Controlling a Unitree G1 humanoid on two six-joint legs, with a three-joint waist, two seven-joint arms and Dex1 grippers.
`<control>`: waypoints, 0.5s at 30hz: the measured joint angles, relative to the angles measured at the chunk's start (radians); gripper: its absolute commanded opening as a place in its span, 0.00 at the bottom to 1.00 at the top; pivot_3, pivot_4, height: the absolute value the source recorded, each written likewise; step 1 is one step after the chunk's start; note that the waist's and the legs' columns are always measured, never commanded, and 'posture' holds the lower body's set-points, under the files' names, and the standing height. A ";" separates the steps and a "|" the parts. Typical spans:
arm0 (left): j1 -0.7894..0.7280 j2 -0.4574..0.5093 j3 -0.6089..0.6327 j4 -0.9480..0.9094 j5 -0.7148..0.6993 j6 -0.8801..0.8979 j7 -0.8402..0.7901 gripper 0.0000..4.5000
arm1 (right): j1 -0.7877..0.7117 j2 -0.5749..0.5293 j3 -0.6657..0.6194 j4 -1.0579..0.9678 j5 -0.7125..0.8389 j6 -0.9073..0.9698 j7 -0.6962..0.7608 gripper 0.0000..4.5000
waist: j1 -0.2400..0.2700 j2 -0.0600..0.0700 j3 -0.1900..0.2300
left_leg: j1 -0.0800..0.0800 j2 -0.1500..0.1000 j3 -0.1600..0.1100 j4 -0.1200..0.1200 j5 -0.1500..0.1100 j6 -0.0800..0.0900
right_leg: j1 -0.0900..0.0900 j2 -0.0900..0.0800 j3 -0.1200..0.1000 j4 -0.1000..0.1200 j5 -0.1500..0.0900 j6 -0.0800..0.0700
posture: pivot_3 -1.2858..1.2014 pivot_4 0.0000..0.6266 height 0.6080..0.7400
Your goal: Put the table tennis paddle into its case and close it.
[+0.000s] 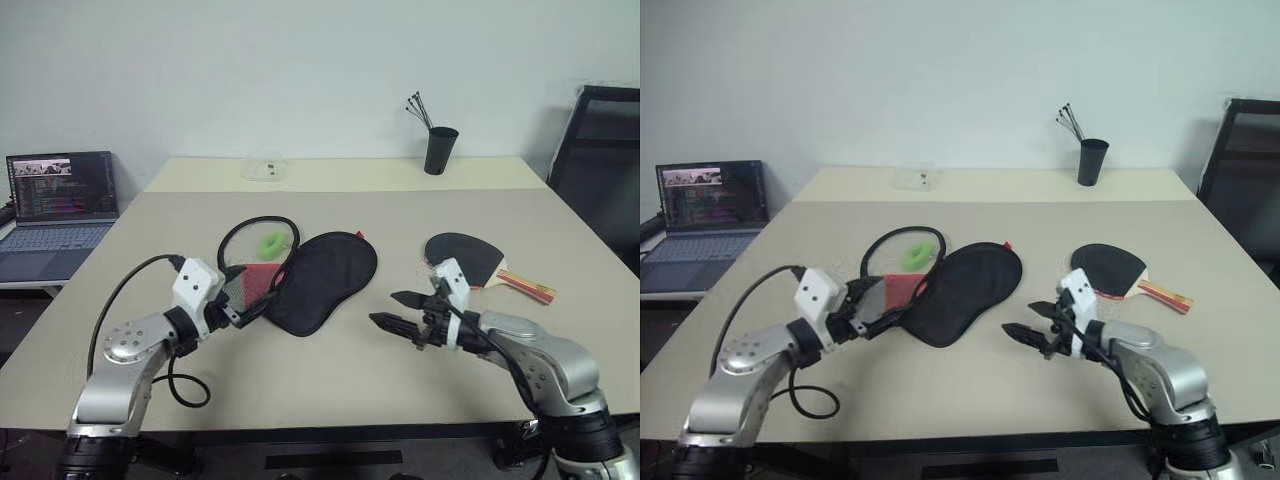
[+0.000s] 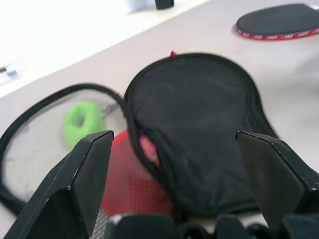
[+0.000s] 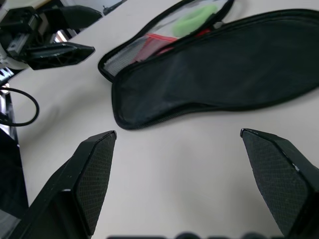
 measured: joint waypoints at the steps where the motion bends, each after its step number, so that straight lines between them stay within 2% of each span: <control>1: -0.009 0.011 0.003 0.021 -0.001 0.000 -0.015 0.96 | -0.012 0.014 0.013 0.009 -0.001 0.009 -0.011 0.97 | 0.000 0.000 0.000 | 0.000 0.000 0.000 0.000 0.000 0.000 | 0.000 0.000 0.000 0.000 0.000 0.000 | 0.52 0.24 1.00; 8: -0.093 0.084 0.048 0.150 -0.016 -0.012 -0.096 0.96 | -0.127 0.204 0.035 0.161 -0.026 0.083 -0.177 0.97 | -0.002 0.000 0.000 | 0.000 0.001 0.000 0.000 0.000 0.000 | -0.001 0.000 0.000 0.001 0.000 0.000 | 0.52 0.24 1.00; 15: -0.130 0.086 0.048 0.208 -0.005 -0.026 -0.121 0.96 | -0.174 0.298 0.069 0.314 -0.108 0.074 -0.262 0.97 | -0.001 0.000 0.000 | -0.001 0.001 0.000 -0.001 0.000 0.000 | -0.001 -0.001 0.000 0.000 0.000 0.000 | 0.52 0.24 1.00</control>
